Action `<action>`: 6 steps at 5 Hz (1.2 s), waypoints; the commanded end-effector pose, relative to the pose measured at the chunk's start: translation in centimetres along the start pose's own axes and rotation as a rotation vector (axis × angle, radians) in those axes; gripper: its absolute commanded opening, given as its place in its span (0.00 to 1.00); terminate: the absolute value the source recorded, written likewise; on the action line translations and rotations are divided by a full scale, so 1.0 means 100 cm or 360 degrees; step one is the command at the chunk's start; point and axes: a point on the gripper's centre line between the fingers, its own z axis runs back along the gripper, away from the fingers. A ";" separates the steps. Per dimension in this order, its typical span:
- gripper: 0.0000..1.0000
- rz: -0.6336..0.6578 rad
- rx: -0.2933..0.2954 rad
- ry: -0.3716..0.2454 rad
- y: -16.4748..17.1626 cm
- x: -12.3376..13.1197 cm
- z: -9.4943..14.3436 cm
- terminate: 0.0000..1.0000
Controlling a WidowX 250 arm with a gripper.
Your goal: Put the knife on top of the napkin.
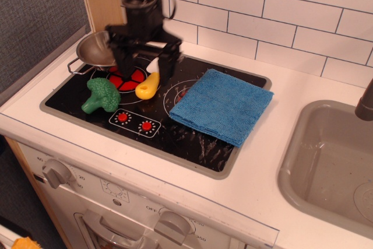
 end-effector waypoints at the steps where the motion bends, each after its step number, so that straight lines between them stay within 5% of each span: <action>1: 1.00 0.0041 0.0062 -0.0008 0.013 0.016 -0.015 0.00; 2: 1.00 0.0041 0.0035 -0.0019 0.007 0.014 -0.020 0.00; 3: 0.00 -0.0018 0.0025 -0.0070 -0.002 0.012 -0.014 0.00; 6: 0.00 -0.0131 -0.0051 -0.0311 -0.034 0.009 0.061 0.00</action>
